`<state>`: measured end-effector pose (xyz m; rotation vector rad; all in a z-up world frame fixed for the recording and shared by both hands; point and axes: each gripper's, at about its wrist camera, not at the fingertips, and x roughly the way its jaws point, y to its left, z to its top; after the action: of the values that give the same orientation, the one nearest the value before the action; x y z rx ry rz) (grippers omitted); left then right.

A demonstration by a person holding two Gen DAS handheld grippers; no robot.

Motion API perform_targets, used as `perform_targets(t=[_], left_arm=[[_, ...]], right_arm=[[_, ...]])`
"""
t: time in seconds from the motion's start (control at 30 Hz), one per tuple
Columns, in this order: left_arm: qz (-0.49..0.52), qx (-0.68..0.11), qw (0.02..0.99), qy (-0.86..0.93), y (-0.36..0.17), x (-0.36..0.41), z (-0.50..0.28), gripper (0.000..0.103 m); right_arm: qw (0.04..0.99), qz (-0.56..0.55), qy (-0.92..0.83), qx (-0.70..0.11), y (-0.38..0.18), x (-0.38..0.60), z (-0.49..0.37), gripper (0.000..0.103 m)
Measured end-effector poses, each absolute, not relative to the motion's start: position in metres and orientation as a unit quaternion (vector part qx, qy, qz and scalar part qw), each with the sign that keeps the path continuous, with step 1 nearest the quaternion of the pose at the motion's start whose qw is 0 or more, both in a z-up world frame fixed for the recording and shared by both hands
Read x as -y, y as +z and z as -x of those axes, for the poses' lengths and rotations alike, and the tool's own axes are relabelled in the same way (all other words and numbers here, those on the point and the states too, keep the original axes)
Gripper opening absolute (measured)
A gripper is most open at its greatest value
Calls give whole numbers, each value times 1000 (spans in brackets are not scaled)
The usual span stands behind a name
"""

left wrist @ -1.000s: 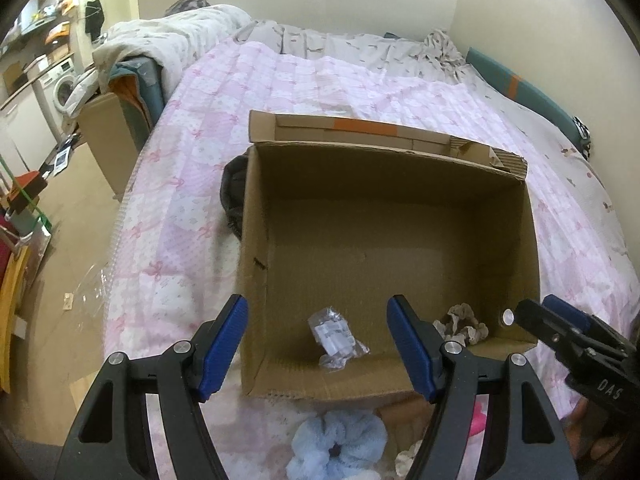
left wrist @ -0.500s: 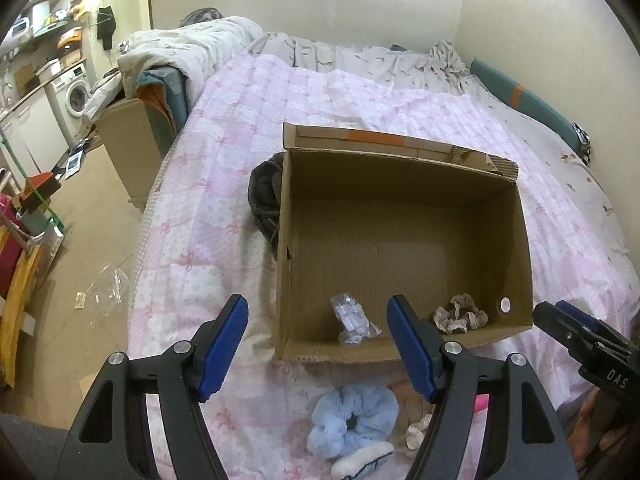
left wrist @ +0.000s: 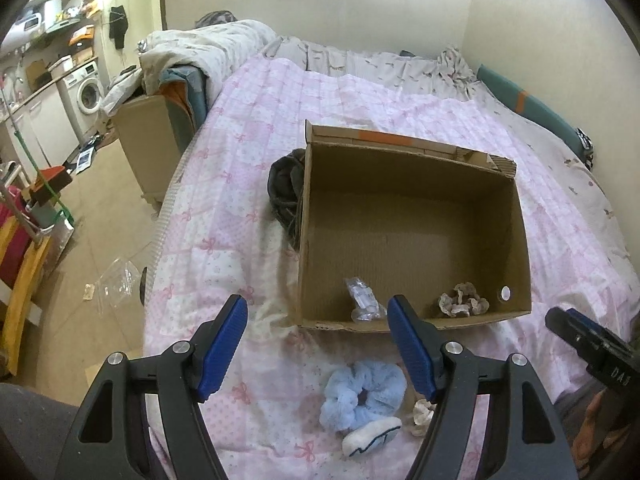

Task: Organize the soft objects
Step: 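Open both tools to drop the bag and scrunchie into the box, withdraw, then lower the left tool and grasp the light-blue fluffy scrunchie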

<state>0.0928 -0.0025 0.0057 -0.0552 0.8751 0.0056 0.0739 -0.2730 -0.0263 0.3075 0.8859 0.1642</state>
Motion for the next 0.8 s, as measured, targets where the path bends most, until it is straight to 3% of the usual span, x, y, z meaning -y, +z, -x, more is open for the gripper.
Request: perform_targets(t=[0.8], left_arm=[[60, -489, 870, 22, -35, -10, -93, 70]], right_arm=[[870, -106, 59, -477, -52, 265, -76, 87]])
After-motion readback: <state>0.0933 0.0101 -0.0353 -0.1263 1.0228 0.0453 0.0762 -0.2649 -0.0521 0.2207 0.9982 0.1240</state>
